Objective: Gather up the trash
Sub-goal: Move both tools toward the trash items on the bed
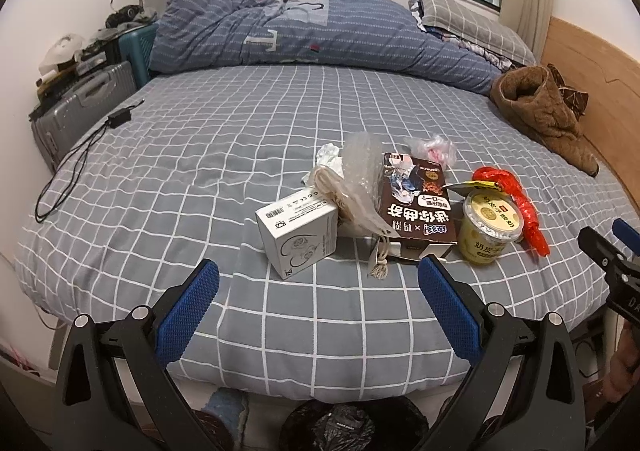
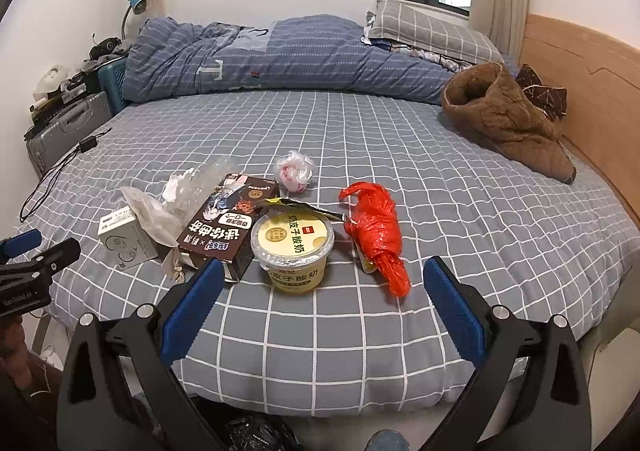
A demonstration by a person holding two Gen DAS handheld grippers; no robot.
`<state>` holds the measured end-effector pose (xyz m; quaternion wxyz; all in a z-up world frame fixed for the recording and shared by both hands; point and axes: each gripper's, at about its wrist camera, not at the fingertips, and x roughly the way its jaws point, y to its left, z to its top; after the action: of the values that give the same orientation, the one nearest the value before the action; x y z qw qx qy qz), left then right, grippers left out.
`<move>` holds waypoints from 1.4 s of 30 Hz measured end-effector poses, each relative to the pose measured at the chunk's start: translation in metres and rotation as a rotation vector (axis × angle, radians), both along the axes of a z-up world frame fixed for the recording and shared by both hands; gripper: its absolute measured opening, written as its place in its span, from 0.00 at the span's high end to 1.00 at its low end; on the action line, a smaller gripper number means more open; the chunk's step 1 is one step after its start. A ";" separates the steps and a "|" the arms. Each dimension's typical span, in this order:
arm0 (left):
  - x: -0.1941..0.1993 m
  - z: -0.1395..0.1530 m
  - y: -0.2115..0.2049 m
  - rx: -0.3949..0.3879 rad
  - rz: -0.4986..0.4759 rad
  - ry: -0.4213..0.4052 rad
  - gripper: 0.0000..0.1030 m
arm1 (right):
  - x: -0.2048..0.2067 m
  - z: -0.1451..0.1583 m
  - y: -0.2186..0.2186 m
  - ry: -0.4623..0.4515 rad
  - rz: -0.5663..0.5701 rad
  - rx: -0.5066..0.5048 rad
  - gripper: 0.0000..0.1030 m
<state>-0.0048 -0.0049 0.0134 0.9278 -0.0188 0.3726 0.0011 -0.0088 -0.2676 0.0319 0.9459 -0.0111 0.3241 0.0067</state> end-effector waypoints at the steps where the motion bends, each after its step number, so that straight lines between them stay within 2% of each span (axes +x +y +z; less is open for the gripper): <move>1: 0.000 0.001 0.000 -0.011 -0.002 -0.010 0.06 | 0.000 0.000 0.000 -0.001 -0.001 -0.001 0.07; 9: 0.000 0.001 0.000 -0.043 -0.005 -0.026 0.06 | -0.003 0.007 0.000 -0.003 -0.007 0.001 0.07; 18: 0.000 0.001 -0.001 -0.045 -0.002 -0.027 0.06 | -0.001 0.006 0.002 -0.002 -0.006 0.005 0.07; 20: 0.000 0.002 0.002 -0.084 -0.002 -0.013 0.06 | -0.001 0.006 0.001 -0.003 -0.006 0.009 0.07; 23: 0.001 0.002 0.002 -0.092 -0.002 -0.004 0.06 | -0.001 0.006 0.000 -0.003 -0.007 0.009 0.07; 27: -0.002 0.001 -0.003 -0.013 -0.008 -0.051 0.06 | -0.001 0.006 0.000 -0.004 -0.010 0.009 0.07; 36: 0.000 0.000 -0.002 -0.023 -0.004 -0.026 0.06 | -0.002 0.007 -0.003 -0.007 -0.015 0.011 0.07; 39: -0.003 0.002 -0.002 -0.008 -0.008 -0.067 0.06 | -0.002 0.008 -0.002 -0.011 -0.016 0.009 0.07; 42: 0.004 -0.002 0.001 0.005 -0.009 -0.068 0.06 | 0.002 0.008 -0.001 -0.007 -0.006 0.008 0.07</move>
<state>-0.0013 -0.0041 0.0118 0.9400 -0.0150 0.3409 -0.0026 -0.0068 -0.2682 0.0394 0.9471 -0.0063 0.3208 0.0052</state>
